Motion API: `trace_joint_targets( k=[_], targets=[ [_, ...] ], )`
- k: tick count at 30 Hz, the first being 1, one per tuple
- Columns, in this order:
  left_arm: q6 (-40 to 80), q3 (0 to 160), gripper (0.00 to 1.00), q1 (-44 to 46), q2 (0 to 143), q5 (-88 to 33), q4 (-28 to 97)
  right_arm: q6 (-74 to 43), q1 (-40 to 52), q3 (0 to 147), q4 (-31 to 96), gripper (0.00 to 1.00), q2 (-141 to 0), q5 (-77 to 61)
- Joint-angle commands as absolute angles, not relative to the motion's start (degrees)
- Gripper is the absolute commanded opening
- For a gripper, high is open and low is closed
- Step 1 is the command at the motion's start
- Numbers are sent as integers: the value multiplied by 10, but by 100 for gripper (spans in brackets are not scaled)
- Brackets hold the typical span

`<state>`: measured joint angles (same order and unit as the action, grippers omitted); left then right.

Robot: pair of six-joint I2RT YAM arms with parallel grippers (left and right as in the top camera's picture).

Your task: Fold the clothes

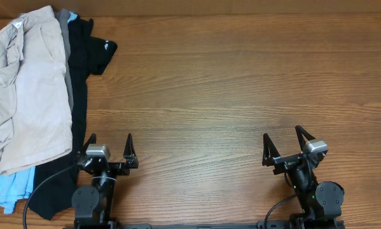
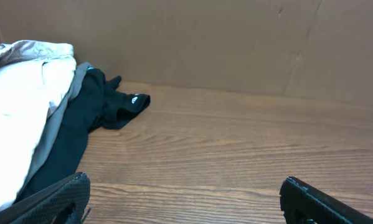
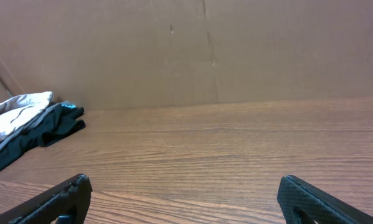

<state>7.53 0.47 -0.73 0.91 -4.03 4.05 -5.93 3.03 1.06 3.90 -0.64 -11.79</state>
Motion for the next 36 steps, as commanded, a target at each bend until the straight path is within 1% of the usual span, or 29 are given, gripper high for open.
trace_joint_targets(
  k=[1,32,36],
  targets=[
    [81,3,100,-4,3,-34,41,-59,29,4,35,100,-2,-118],
    [81,3,100,-4,3,-34,41,-59,29,4,35,100,-2,-118],
    [62,3,100,-4,3,13,42,-59,29,4,35,100,-2,-118]
  ],
)
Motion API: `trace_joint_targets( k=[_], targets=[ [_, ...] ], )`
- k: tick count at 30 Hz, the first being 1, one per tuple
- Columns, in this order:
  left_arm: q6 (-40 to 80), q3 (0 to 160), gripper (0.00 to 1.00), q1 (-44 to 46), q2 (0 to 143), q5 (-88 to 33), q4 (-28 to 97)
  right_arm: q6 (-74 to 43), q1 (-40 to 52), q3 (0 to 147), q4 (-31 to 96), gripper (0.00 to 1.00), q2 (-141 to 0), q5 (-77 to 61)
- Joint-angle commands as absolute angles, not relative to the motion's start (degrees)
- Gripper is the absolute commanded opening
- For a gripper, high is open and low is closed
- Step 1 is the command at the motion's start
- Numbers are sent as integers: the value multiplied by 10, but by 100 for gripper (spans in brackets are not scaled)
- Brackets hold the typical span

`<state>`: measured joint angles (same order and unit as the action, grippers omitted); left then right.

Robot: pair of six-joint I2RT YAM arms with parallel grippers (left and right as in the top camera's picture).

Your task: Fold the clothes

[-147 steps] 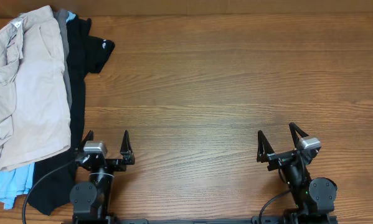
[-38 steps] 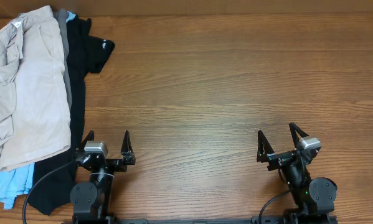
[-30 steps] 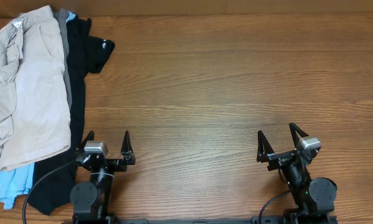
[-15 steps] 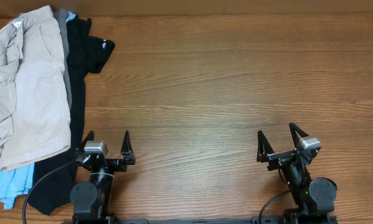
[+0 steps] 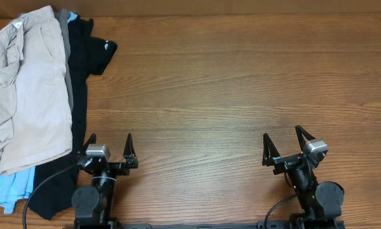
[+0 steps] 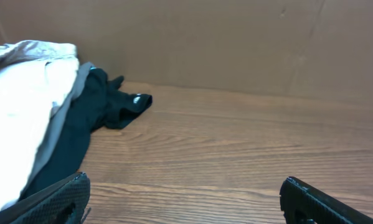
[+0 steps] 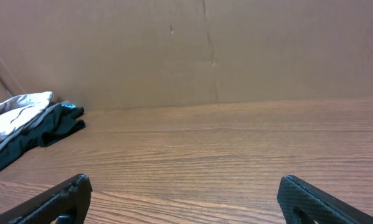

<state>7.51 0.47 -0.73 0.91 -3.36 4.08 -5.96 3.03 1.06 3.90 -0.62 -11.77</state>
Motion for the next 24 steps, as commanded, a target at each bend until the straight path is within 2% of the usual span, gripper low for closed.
trace_joint_targets(
  k=[1,19,24],
  targets=[
    [62,3,100,-4,3,20,42,-60,29,4,35,100,-2,-118],
    [63,3,100,-4,3,16,41,-59,29,4,34,100,-2,-107],
    [65,3,100,-4,3,-89,2,-59,29,5,25,100,-2,-108]
  ],
)
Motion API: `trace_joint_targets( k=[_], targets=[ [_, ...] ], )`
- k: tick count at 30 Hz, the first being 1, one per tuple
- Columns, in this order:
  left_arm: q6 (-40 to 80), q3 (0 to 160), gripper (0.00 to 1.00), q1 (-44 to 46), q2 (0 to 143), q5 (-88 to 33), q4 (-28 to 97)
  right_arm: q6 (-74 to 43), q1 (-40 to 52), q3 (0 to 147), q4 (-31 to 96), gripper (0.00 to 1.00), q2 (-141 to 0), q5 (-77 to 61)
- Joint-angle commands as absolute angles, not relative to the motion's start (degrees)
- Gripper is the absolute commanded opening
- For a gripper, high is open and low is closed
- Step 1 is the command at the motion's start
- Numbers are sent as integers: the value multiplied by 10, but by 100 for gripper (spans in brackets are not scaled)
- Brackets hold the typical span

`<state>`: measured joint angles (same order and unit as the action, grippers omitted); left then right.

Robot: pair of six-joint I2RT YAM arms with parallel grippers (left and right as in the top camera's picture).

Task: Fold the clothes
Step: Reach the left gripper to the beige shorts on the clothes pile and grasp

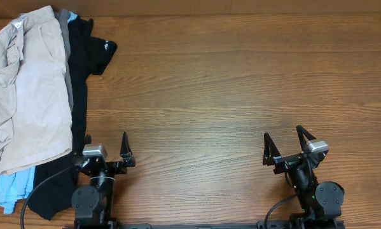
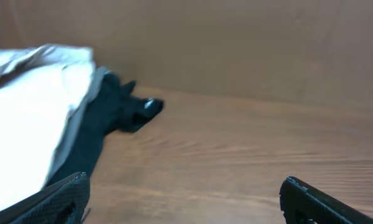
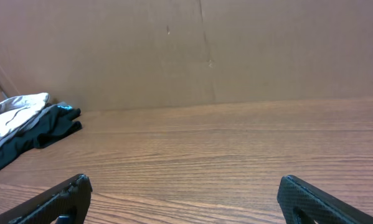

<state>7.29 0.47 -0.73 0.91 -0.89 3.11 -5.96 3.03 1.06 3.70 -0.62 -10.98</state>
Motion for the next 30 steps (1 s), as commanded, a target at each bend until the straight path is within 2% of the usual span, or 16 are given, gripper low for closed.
trace_joint_targets(
  k=[1,7,14,20,30],
  targets=[
    [62,3,100,-4,3,-105,-9,-59,29,5,17,100,-2,-108],
    [55,56,100,-4,10,-117,11,-57,29,37,1,100,-2,-121],
    [25,206,100,-4,130,-117,75,-55,29,143,3,100,-90,-136],
    [25,370,100,-4,294,-151,131,-39,29,293,26,100,-273,-198],
    [-9,754,100,-3,614,-151,444,30,29,660,245,100,-638,-291]
  ],
)
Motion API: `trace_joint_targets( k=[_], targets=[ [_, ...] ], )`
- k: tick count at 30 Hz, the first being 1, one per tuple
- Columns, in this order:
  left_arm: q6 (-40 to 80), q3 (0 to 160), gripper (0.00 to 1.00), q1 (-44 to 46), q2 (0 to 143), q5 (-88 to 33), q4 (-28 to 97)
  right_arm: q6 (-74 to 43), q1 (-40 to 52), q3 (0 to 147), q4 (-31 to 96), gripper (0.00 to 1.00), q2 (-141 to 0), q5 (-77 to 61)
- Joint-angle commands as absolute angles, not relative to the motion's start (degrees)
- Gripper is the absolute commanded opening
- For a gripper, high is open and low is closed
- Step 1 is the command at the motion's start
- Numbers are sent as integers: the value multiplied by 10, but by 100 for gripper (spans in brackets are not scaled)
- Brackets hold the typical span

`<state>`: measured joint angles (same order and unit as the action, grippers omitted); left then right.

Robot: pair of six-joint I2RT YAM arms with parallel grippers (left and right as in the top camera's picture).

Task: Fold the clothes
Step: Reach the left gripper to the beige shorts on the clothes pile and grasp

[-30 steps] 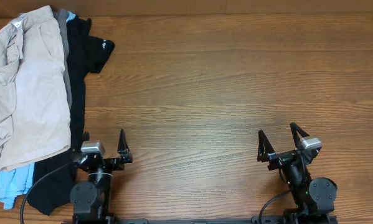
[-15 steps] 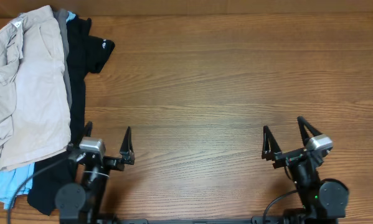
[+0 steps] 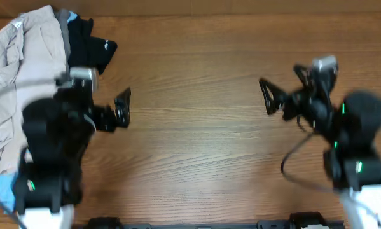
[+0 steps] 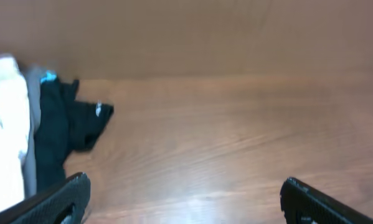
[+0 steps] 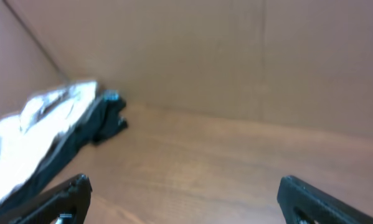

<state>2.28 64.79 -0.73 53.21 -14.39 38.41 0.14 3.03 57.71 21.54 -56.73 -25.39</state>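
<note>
A pile of clothes [image 3: 15,70] lies at the table's far left, a beige garment on top and a black garment [image 3: 93,49] sticking out at its far right. The left wrist view shows the black garment [image 4: 65,127] at the left. In the right wrist view the pile [image 5: 46,118] is far left. My left gripper [image 3: 107,114] is raised beside the pile, open and empty, its fingers spread wide [image 4: 183,205]. My right gripper [image 3: 284,95] is raised over the right half of the table, open and empty [image 5: 183,199].
The brown wooden table [image 3: 196,146] stretches between the two arms. A brown cardboard wall [image 5: 236,56] stands along the far edge. My left arm [image 3: 50,152] covers the near part of the pile in the overhead view.
Both arms were low at the table's front edge and are now raised and further out over the table. The left one stands beside the pile. Both grippers remain open.
Both arms sat still at the front edge with open grippers while the pile lay untouched at the far left. Then the left wrist had turned slightly toward the pile. Now both arms are up over the table, and the clothes have not moved.
</note>
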Motion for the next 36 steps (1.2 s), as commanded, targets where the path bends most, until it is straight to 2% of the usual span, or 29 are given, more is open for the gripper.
trace_joint_targets(
  k=[1,4,6,10,12,15,20,28,30,33,36],
  targets=[
    [-14,808,100,-3,662,-151,493,35,29,720,284,100,-699,-297],
    [-14,883,100,-4,742,-150,550,35,29,808,321,100,-792,-297],
    [-11,900,100,-3,803,-153,532,34,29,861,305,100,-869,-297],
    [-37,900,100,-4,897,-144,502,29,29,865,280,100,-935,-298],
    [-47,900,100,-6,926,-118,484,19,30,865,307,100,-947,-307],
    [11,900,100,-17,978,-6,448,17,32,861,356,100,-959,-325],
    [19,900,100,-69,1035,109,406,18,32,858,409,100,-970,-322],
    [16,900,95,-177,1102,107,387,18,32,858,417,100,-985,-309],
    [10,900,92,-200,1134,114,375,18,32,858,418,95,-989,-290],
    [11,900,93,-209,1161,114,356,18,32,858,426,88,-991,-290],
    [11,900,93,-209,1186,114,339,18,32,857,435,86,-991,-290]
  ],
)
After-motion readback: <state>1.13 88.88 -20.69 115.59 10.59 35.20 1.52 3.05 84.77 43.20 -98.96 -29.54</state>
